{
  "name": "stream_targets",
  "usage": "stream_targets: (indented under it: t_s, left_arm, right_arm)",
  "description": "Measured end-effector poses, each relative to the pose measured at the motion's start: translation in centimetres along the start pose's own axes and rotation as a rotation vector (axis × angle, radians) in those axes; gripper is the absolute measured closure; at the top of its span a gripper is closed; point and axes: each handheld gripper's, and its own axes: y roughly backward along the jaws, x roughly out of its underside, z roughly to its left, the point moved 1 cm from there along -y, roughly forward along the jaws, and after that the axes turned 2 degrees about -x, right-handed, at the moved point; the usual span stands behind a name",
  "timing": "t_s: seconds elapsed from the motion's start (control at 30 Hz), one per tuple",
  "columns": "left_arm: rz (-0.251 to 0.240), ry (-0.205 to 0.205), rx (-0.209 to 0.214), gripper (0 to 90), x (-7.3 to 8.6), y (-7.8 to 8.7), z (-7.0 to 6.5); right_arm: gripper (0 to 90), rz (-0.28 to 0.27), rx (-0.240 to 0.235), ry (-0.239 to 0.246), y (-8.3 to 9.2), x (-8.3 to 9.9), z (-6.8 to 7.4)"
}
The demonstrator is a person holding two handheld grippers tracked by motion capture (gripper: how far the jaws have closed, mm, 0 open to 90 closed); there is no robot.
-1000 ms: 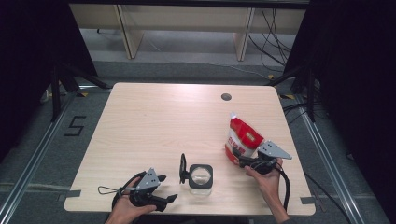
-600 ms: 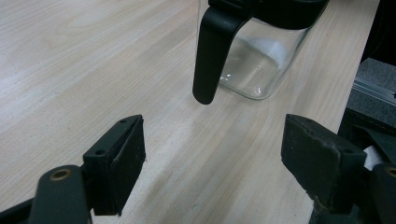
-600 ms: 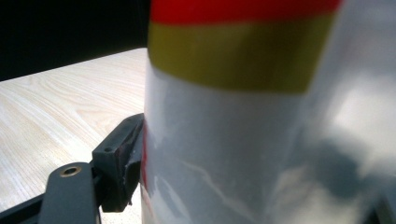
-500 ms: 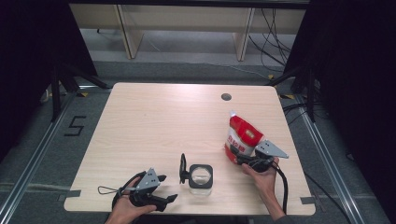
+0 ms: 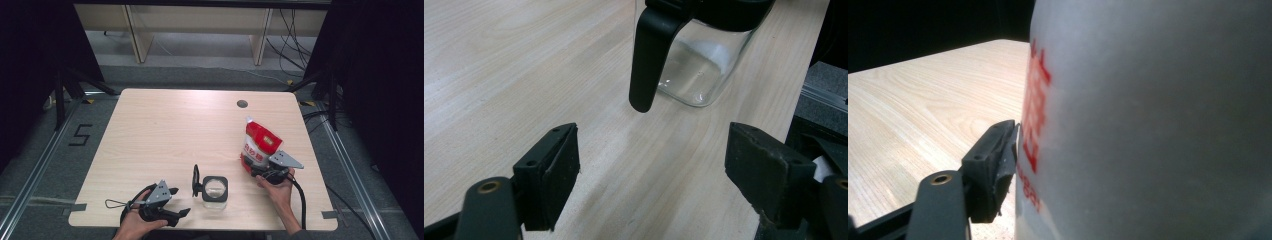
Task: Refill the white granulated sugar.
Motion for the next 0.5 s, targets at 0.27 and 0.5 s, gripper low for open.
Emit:
stream_targets:
  t_s: [0.27, 0.5]
  left_arm:
    - [0.004, -0.014, 0.007, 21.5, -0.03, -0.03, 0.05]
    - [0.001, -0.018, 0.004, 21.5, -0.05, -0.02, 0.07]
  right_arm:
    - [37.6, 0.040, 0.016, 0.014, 0.29, -0.10, 0.37]
    - [39.0, 0.050, -0.002, 0.053, 0.27, -0.42, 0.27]
